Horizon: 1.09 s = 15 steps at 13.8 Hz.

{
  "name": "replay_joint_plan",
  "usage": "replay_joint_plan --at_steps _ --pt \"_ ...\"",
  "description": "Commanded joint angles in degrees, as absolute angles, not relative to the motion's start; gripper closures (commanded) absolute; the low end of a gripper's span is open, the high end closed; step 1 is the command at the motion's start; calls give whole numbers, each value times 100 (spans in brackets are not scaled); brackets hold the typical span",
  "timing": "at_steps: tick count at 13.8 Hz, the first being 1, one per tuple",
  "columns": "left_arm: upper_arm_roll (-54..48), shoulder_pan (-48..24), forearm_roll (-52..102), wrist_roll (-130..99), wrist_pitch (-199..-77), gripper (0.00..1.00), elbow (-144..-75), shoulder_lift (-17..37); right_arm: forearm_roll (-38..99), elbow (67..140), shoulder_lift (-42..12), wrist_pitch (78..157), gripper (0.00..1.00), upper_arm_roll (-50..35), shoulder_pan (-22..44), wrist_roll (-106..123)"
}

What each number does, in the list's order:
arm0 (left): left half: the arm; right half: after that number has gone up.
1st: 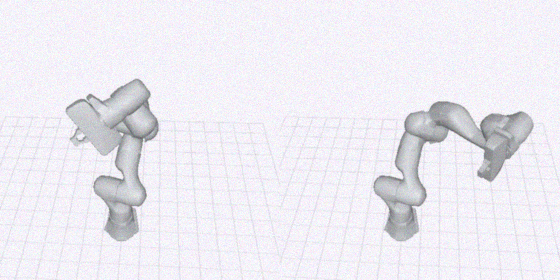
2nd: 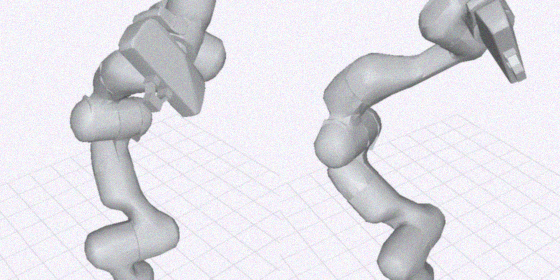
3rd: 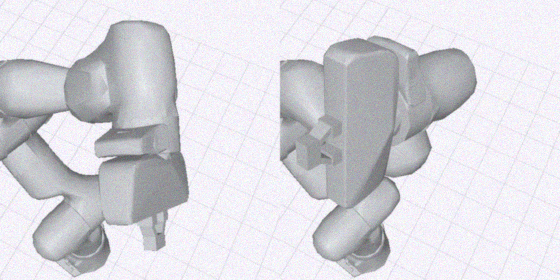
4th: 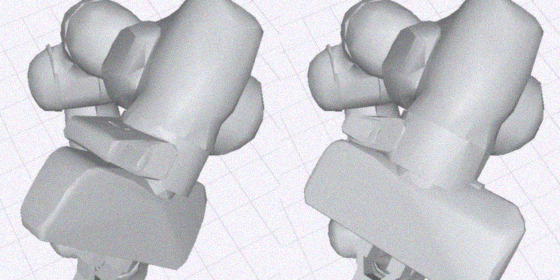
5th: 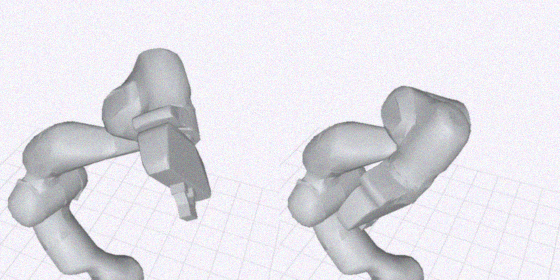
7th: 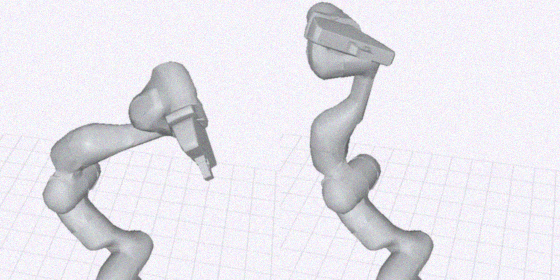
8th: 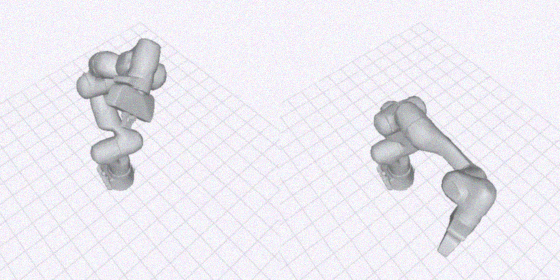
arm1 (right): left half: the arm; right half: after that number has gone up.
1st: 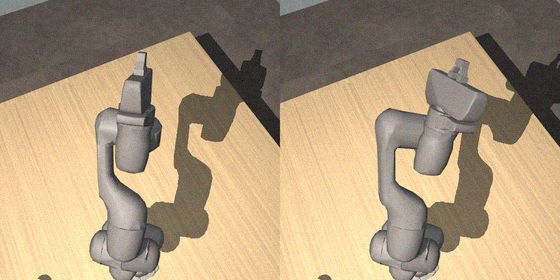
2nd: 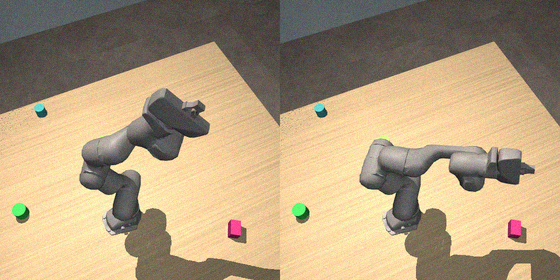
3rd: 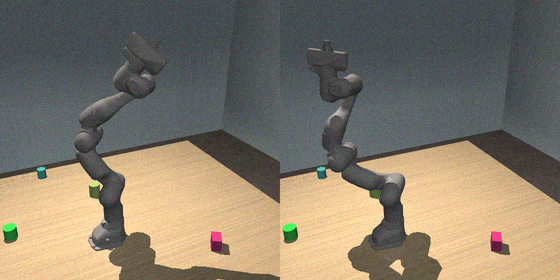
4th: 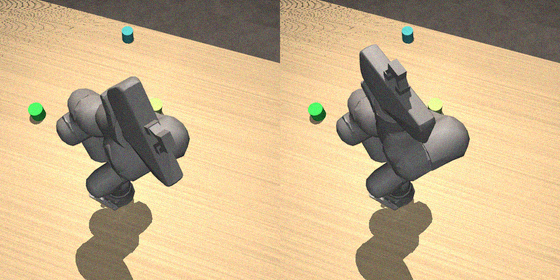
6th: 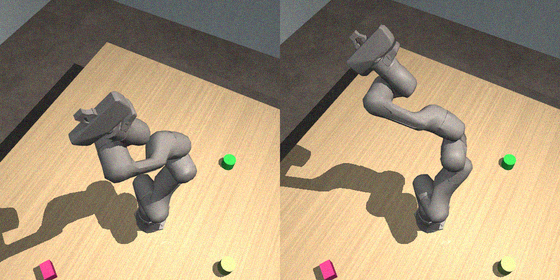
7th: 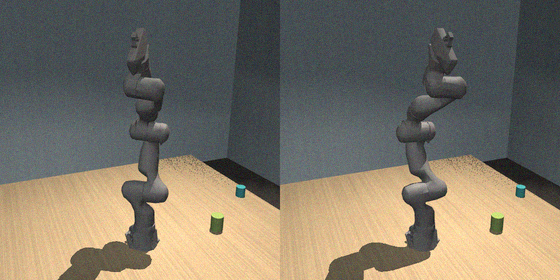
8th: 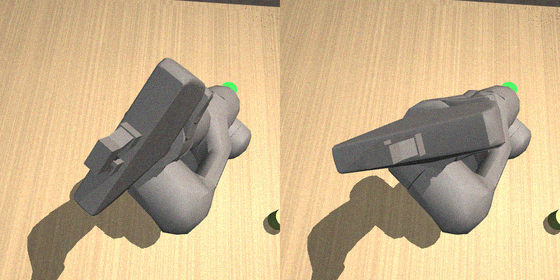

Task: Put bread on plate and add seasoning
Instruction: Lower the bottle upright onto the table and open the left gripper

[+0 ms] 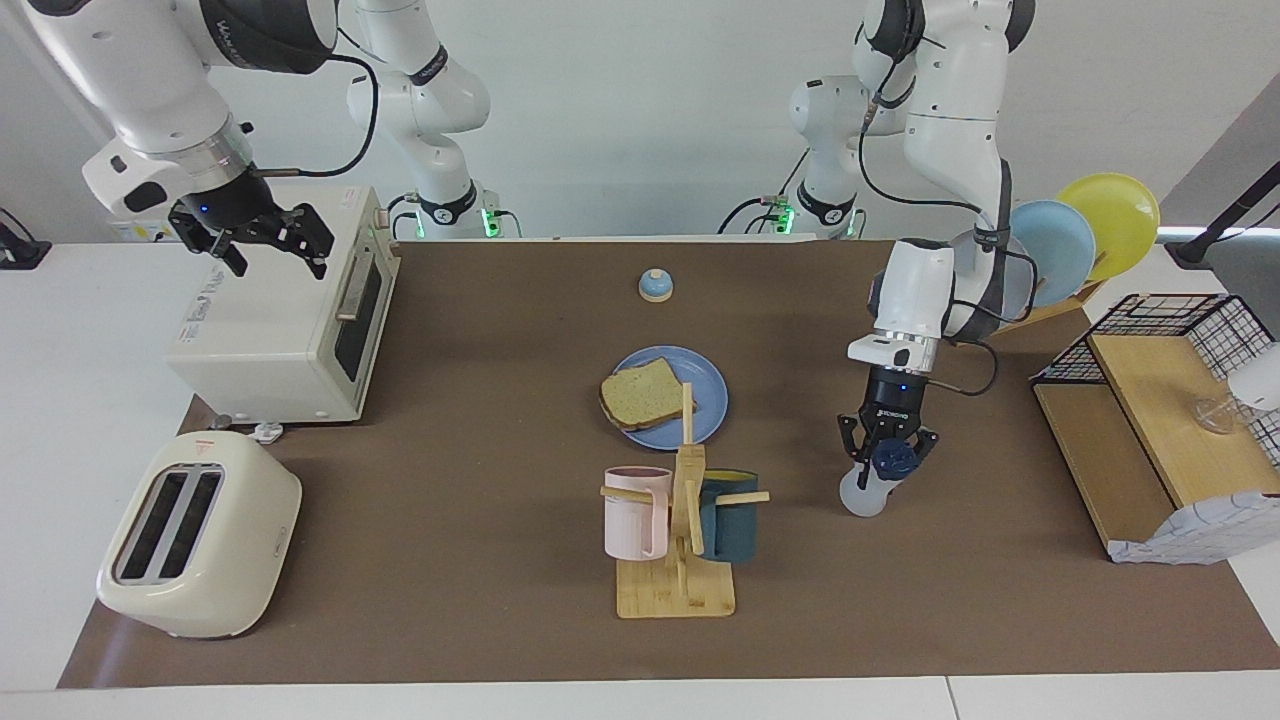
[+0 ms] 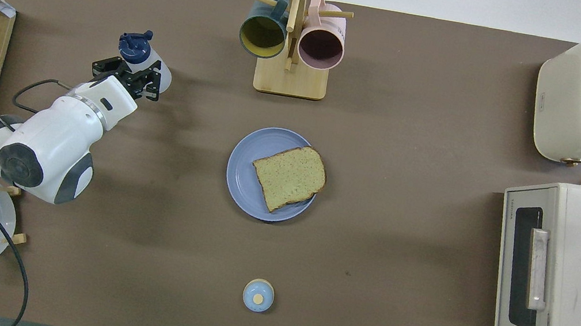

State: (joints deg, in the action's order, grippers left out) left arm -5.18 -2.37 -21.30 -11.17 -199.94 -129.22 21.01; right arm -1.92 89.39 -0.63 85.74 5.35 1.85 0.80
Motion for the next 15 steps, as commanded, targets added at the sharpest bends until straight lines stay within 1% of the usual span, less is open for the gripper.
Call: replay_joint_plan --at_steps 1,2,3,4,12,15 --pt "-536 -167 -2224 -1116 -20074 48 -13148 1934 -123 9044 18 8622 0 492 88 185" --pt "-536 -167 -2224 -1125 -20074 33 -13157 1934 -123 9044 18 8622 0 492 88 185" --pt "-536 -158 -2224 -1125 -20074 11 -13157 1934 -123 9044 18 8622 0 492 88 185" --pt "-536 -158 -2215 -1125 -20074 0 -13157 1934 -123 9044 18 8622 0 492 88 185" --pt "-536 -158 -2224 -1116 -20083 0 -13359 1855 -123 9053 18 8622 0 492 88 185" --pt "-536 -106 -2224 -1125 -20083 0 -13657 1627 -123 9044 18 8622 0 492 88 185"
